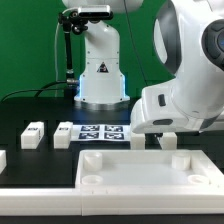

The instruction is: Assemble desk

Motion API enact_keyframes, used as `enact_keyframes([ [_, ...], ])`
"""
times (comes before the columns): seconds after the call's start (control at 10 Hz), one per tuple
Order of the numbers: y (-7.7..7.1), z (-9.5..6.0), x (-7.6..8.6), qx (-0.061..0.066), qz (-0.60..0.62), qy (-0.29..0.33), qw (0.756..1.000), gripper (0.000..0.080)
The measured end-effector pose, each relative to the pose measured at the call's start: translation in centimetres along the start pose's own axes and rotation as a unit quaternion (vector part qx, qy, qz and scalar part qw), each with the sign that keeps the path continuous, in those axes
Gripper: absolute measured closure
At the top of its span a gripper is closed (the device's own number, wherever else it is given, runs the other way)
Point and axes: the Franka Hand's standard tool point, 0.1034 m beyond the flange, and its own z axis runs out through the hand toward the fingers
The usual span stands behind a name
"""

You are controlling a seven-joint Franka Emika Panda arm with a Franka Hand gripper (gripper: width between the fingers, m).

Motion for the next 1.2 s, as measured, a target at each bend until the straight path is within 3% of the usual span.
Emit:
enact_keyframes([
  [0.1, -0.1, 1.7, -0.3, 0.003, 0.015, -0.029, 0.999, 0.015],
  [0.3, -0.4, 2.8, -0.6, 0.0, 0.018, -0.055, 0.998, 0.015],
  [0.7, -0.3, 3.0, -0.5, 0.001, 0.017, -0.055, 0.998, 0.015],
  [1.1, 0.1, 4.5, -0.8, -0.002, 0.022, -0.07, 0.997, 0.015],
  [1.2, 0.1, 4.5, -0.8, -0.002, 0.022, -0.07, 0.997, 0.0273],
])
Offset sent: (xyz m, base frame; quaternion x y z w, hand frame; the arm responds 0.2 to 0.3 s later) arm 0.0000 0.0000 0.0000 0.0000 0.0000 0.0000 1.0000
